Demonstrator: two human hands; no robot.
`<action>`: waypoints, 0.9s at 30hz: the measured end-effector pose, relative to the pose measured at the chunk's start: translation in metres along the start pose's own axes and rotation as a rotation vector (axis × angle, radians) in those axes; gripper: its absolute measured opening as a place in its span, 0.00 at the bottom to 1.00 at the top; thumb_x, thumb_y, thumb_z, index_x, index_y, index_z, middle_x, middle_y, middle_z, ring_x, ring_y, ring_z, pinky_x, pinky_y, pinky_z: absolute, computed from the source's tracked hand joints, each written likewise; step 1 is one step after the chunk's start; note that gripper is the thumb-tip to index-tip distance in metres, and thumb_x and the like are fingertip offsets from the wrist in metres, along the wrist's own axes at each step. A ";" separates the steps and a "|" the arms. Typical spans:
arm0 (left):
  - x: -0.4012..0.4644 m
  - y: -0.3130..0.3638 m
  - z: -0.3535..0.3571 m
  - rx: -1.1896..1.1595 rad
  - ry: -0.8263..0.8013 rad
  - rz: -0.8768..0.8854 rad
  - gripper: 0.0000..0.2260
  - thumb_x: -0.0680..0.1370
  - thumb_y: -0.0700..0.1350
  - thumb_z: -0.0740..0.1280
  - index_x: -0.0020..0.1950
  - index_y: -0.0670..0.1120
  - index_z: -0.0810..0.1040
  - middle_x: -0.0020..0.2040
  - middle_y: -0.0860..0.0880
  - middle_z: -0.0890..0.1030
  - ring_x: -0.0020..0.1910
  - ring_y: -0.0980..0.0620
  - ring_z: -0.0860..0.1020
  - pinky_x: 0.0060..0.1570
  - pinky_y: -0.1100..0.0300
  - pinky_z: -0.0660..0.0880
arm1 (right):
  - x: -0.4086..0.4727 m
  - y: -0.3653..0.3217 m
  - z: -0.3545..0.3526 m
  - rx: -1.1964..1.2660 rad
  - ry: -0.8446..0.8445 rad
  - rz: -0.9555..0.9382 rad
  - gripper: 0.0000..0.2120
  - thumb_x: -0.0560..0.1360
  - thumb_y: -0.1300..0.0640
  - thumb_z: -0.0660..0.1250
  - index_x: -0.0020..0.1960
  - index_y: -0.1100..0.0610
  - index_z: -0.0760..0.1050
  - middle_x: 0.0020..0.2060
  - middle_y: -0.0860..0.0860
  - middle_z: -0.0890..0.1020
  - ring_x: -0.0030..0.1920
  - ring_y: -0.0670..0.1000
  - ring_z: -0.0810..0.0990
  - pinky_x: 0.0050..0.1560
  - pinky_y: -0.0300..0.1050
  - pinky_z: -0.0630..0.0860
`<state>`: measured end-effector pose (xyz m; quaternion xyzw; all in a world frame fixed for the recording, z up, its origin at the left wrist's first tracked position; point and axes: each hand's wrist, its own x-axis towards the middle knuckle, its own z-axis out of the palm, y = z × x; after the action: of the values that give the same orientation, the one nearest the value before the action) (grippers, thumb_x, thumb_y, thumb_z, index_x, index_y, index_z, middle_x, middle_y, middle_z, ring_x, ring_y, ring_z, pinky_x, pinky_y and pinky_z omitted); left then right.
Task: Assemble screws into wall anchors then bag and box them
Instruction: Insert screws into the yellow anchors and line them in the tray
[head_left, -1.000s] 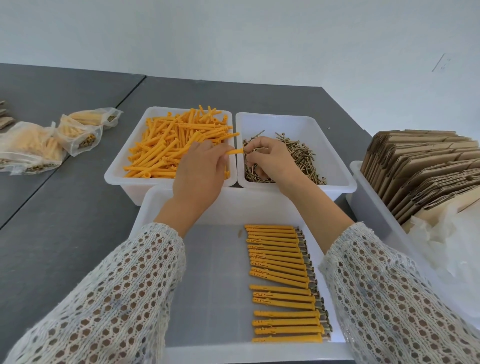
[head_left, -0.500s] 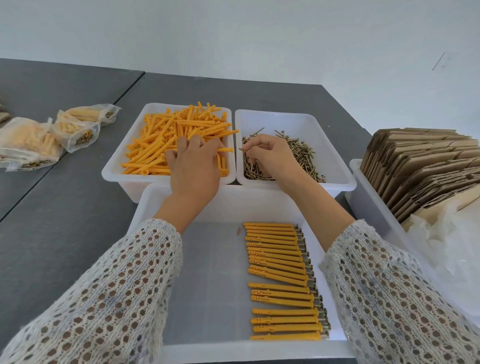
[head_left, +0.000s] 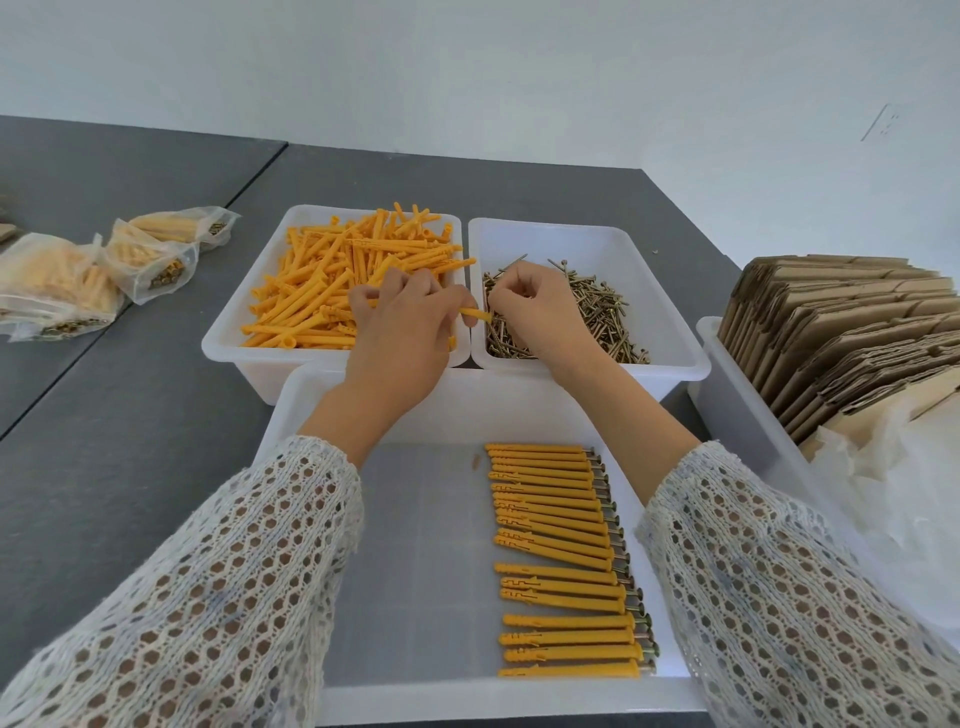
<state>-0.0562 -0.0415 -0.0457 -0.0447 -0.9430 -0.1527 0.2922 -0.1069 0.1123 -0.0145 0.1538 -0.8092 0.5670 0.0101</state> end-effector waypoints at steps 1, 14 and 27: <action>0.000 0.001 0.000 -0.024 -0.005 0.010 0.14 0.81 0.38 0.60 0.51 0.57 0.78 0.45 0.56 0.74 0.53 0.49 0.70 0.52 0.51 0.55 | 0.000 -0.003 0.002 0.094 0.036 0.009 0.08 0.74 0.65 0.63 0.37 0.58 0.72 0.26 0.47 0.71 0.25 0.45 0.67 0.30 0.40 0.67; 0.009 0.006 -0.010 -0.579 -0.052 -0.154 0.08 0.84 0.46 0.60 0.52 0.49 0.79 0.42 0.58 0.83 0.46 0.62 0.80 0.59 0.43 0.73 | -0.009 -0.011 0.025 0.125 0.048 -0.213 0.04 0.79 0.62 0.66 0.51 0.63 0.77 0.32 0.60 0.74 0.29 0.52 0.73 0.30 0.41 0.71; 0.025 -0.008 -0.023 -1.194 0.187 -0.672 0.16 0.82 0.45 0.56 0.46 0.50 0.83 0.39 0.52 0.85 0.43 0.56 0.82 0.53 0.54 0.72 | -0.022 -0.036 0.023 0.295 -0.333 -0.072 0.13 0.84 0.59 0.56 0.45 0.64 0.71 0.36 0.65 0.77 0.25 0.55 0.73 0.29 0.46 0.75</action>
<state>-0.0654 -0.0568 -0.0156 0.1102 -0.6309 -0.7313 0.2345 -0.0733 0.0852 0.0064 0.2738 -0.7021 0.6451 -0.1260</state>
